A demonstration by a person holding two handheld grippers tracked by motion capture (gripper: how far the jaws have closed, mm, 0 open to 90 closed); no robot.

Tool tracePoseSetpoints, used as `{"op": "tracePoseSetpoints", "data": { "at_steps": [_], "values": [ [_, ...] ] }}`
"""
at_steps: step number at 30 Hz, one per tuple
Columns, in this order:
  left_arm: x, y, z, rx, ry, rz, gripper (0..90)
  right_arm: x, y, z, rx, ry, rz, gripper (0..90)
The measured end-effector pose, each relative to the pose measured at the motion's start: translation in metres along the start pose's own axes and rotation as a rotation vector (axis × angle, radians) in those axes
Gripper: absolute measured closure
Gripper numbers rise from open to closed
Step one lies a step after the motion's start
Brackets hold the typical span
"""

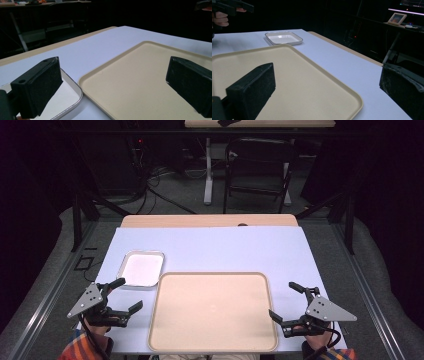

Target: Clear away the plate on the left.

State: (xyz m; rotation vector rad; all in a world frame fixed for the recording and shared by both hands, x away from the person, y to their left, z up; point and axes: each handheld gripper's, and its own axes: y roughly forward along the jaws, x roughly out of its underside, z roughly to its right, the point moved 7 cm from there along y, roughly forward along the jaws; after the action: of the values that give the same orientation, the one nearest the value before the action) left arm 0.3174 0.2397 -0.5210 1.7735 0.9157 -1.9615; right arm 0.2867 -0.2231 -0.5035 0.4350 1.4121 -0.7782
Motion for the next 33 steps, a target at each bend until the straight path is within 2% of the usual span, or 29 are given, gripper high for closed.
{"op": "tracePoseSetpoints", "data": {
  "at_steps": [5,6,8,16,19,21,22,25,29,30,33],
  "values": [
    [0.001,0.001,0.0,-0.001,0.007,-0.02,0.0,0.001,0.0,0.0,0.002,0.001,-0.005,0.0],
    [0.001,0.001,0.0,-0.015,0.017,-0.036,0.0,0.002,0.001,0.002,0.007,-0.001,-0.012,0.0],
    [0.002,0.0,0.0,-0.017,0.015,-0.047,0.0,0.002,0.002,0.002,0.008,0.003,-0.016,0.0],
    [0.003,0.002,0.004,-0.003,-0.009,-0.078,0.0,0.004,0.005,0.001,0.007,-0.011,-0.039,0.0],
    [0.005,0.004,0.002,0.0,-0.028,-0.108,0.0,0.004,0.006,0.002,0.011,-0.014,-0.05,0.0],
    [0.006,0.004,0.001,-0.011,-0.031,-0.115,0.4,0.005,0.007,0.002,0.011,-0.019,-0.054,0.0],
    [0.005,0.004,-0.001,-0.02,-0.052,-0.116,0.4,0.005,0.008,0.002,0.013,-0.021,-0.06,0.0],
    [0.005,0.005,-0.003,-0.038,-0.072,-0.138,2.5,0.007,0.012,0.002,0.015,-0.027,-0.078,0.0],
    [0.004,0.007,-0.004,-0.042,-0.074,-0.161,2.5,0.008,0.012,0.002,0.016,-0.026,-0.087,0.0],
    [0.005,0.008,-0.004,-0.049,-0.074,-0.189,3.0,0.008,0.013,0.002,0.014,-0.021,-0.09,0.0],
    [0.006,0.01,-0.005,-0.06,-0.078,-0.211,3.3,0.009,0.013,0.002,0.012,-0.027,-0.098,0.0]
  ]
}}
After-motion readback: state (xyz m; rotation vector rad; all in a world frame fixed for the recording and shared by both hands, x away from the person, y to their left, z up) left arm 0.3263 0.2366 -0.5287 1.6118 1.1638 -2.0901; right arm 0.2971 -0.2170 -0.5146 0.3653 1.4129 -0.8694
